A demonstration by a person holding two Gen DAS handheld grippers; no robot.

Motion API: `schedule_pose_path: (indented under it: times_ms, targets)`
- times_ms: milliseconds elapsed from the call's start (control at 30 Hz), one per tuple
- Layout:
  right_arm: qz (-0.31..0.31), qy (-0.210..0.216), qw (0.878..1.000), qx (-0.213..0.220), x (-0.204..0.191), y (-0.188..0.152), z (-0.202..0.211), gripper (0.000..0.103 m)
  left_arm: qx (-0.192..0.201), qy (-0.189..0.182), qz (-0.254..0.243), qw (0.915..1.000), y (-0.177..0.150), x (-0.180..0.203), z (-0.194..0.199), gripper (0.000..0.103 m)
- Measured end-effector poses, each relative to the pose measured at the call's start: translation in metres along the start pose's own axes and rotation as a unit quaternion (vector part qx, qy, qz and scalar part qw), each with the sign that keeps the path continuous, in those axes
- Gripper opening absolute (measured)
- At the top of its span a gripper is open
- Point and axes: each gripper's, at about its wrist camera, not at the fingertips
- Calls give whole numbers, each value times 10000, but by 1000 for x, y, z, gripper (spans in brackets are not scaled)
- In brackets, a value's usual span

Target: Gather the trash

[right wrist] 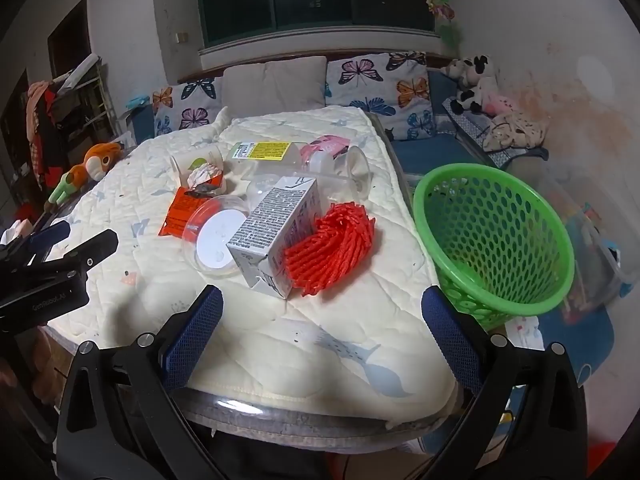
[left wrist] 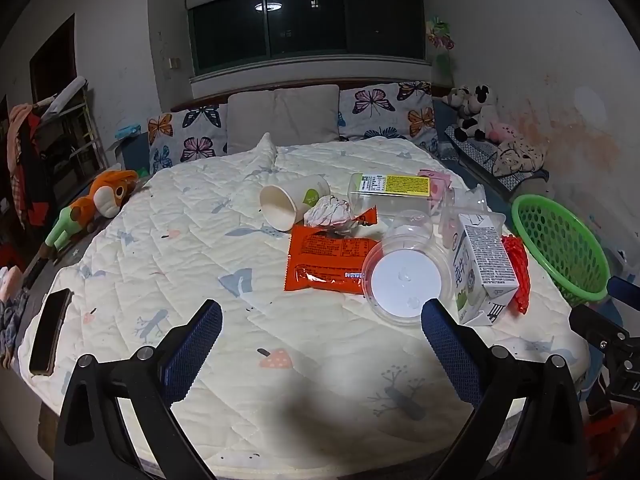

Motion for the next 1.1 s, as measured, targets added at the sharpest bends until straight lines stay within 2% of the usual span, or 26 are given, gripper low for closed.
schedule_pose_path:
  times_ms: [400, 433, 1100]
  targets:
    - [-3, 19, 10000, -19, 0, 1, -1, 99, -21, 3, 16, 10000, 3, 9, 3, 97]
    - [-5, 15, 10000, -21, 0, 1, -1, 99, 3, -8, 26, 10000, -1, -3, 0, 97]
    - [6, 44, 10000, -62, -1, 2, -8, 99, -20, 31, 51, 10000, -7, 2, -2, 97]
Point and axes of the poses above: each gripper's, at about its wrist camera, not at the fingertips, and z roughly against the way its jaws point, x to its right, y to its top, and after that the axes turned 11 degrees about z, right-handed
